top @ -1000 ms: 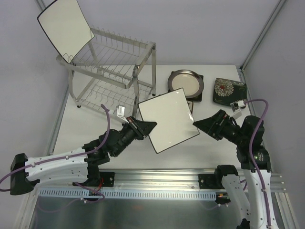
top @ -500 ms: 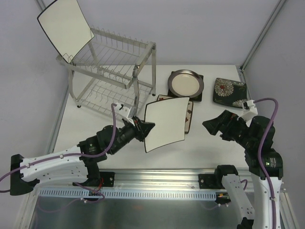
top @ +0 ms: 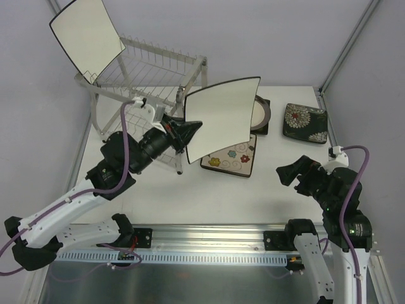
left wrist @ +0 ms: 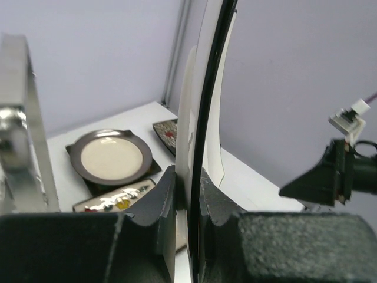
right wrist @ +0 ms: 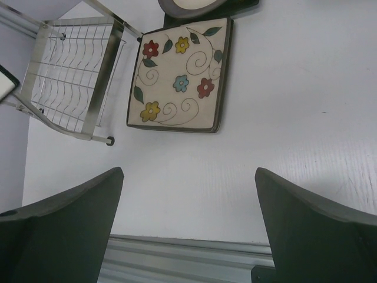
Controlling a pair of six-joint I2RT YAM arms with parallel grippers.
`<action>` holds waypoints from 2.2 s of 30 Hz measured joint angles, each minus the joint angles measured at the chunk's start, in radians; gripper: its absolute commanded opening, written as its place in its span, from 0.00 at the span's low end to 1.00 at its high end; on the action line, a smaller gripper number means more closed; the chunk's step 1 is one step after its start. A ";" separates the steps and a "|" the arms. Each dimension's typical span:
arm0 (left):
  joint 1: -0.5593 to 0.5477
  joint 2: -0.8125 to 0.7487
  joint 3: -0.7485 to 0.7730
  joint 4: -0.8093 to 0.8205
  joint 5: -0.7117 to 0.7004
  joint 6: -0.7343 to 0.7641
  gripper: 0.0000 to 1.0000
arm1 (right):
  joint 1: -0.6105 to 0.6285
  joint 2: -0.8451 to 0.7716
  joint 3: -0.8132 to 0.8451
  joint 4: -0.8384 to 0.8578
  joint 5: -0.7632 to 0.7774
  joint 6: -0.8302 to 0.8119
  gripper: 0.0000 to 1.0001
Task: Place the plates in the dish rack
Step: Pass the plate from the right arm to the left, then insert the plate into the dish rack
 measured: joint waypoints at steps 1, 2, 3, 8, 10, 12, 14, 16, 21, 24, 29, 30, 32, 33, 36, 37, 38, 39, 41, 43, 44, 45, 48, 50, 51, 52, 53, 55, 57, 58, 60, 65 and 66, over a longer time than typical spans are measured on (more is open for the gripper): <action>0.038 0.018 0.026 -0.002 0.029 0.000 0.00 | 0.000 -0.001 -0.005 0.000 0.001 0.000 1.00; 0.069 0.038 0.057 -0.005 0.053 0.002 0.00 | 0.000 -0.002 -0.009 0.000 0.002 0.000 1.00; 0.093 0.061 0.093 -0.014 0.071 0.006 0.00 | 0.000 -0.001 -0.014 0.001 0.002 0.000 1.00; 0.128 0.180 0.298 -0.056 0.144 0.057 0.00 | 0.000 0.018 -0.025 0.005 -0.015 -0.002 1.00; 0.134 0.227 0.391 -0.048 0.190 0.084 0.00 | 0.000 0.041 -0.025 0.012 -0.034 -0.003 1.00; 0.162 0.253 0.453 -0.050 0.229 0.109 0.00 | 0.000 0.058 -0.025 0.018 -0.047 -0.006 1.00; 0.199 0.280 0.515 -0.058 0.252 0.124 0.00 | 0.000 0.065 -0.025 0.023 -0.063 -0.009 0.99; 0.261 0.317 0.583 -0.059 0.262 0.138 0.00 | 0.000 0.070 -0.025 0.027 -0.081 -0.013 1.00; 0.422 0.386 0.695 -0.059 0.260 0.170 0.00 | 0.000 0.085 -0.025 0.032 -0.126 -0.026 0.99; 0.515 0.420 0.739 -0.061 0.260 0.184 0.00 | 0.000 0.092 -0.025 0.035 -0.141 -0.034 1.00; 0.691 0.449 0.766 -0.060 0.287 0.184 0.00 | 0.000 0.114 -0.025 0.038 -0.157 -0.050 1.00; 0.728 0.453 0.767 -0.061 0.294 0.179 0.00 | 0.000 0.118 -0.025 0.038 -0.162 -0.051 1.00; 0.804 0.458 0.768 -0.059 0.303 0.177 0.00 | 0.000 0.124 -0.025 0.039 -0.172 -0.057 1.00; 0.846 0.461 0.768 -0.060 0.303 0.176 0.00 | 0.000 0.126 -0.025 0.040 -0.178 -0.060 1.00; 0.941 0.468 0.767 -0.055 0.304 0.171 0.00 | 0.000 0.127 -0.030 0.056 -0.198 -0.076 1.00; 0.972 0.469 0.765 -0.053 0.304 0.166 0.00 | 0.000 0.129 -0.033 0.061 -0.203 -0.081 0.99; 1.002 0.469 0.761 -0.048 0.304 0.161 0.00 | 0.000 0.131 -0.035 0.065 -0.209 -0.088 0.99; 1.033 0.469 0.758 -0.042 0.312 0.154 0.00 | 0.000 0.135 -0.038 0.068 -0.217 -0.094 1.00; 1.080 0.470 0.755 -0.033 0.321 0.143 0.00 | 0.000 0.149 -0.039 0.075 -0.231 -0.108 1.00; 1.126 0.475 0.755 -0.018 0.338 0.132 0.00 | 0.000 0.165 -0.039 0.084 -0.245 -0.121 1.00; 1.144 0.478 0.755 -0.009 0.343 0.129 0.00 | 0.000 0.173 -0.039 0.088 -0.251 -0.127 1.00; 1.162 0.483 0.755 0.005 0.355 0.126 0.00 | 0.000 0.180 -0.039 0.091 -0.256 -0.133 1.00; 1.199 0.502 0.755 0.038 0.396 0.111 0.00 | 0.000 0.203 -0.039 0.100 -0.274 -0.142 1.00; 1.223 0.518 0.755 0.053 0.430 0.100 0.00 | 0.000 0.219 -0.039 0.109 -0.285 -0.148 1.00; 1.232 0.527 0.755 0.056 0.444 0.096 0.00 | 0.000 0.226 -0.039 0.114 -0.291 -0.152 0.99; 1.242 0.535 0.755 0.058 0.459 0.089 0.00 | 0.000 0.233 -0.039 0.119 -0.296 -0.155 1.00; 1.253 0.546 0.755 0.061 0.476 0.080 0.00 | 0.000 0.240 -0.039 0.123 -0.299 -0.157 1.00; 1.271 0.566 0.755 0.067 0.510 0.063 0.00 | 0.000 0.255 -0.039 0.129 -0.303 -0.162 1.00; 1.283 0.586 0.755 0.072 0.534 0.048 0.00 | 0.000 0.270 -0.039 0.134 -0.305 -0.167 0.99; 1.287 0.596 0.754 0.072 0.543 0.045 0.00 | 0.000 0.277 -0.039 0.136 -0.307 -0.169 1.00; 1.293 0.610 0.750 0.072 0.555 0.042 0.00 | 0.000 0.286 -0.039 0.136 -0.310 -0.174 1.00; 1.299 0.640 0.742 0.073 0.589 0.032 0.00 | 0.000 0.305 -0.037 0.136 -0.314 -0.187 1.00; 1.299 0.646 0.741 0.073 0.599 0.031 0.00 | 0.000 0.306 -0.037 0.136 -0.314 -0.188 1.00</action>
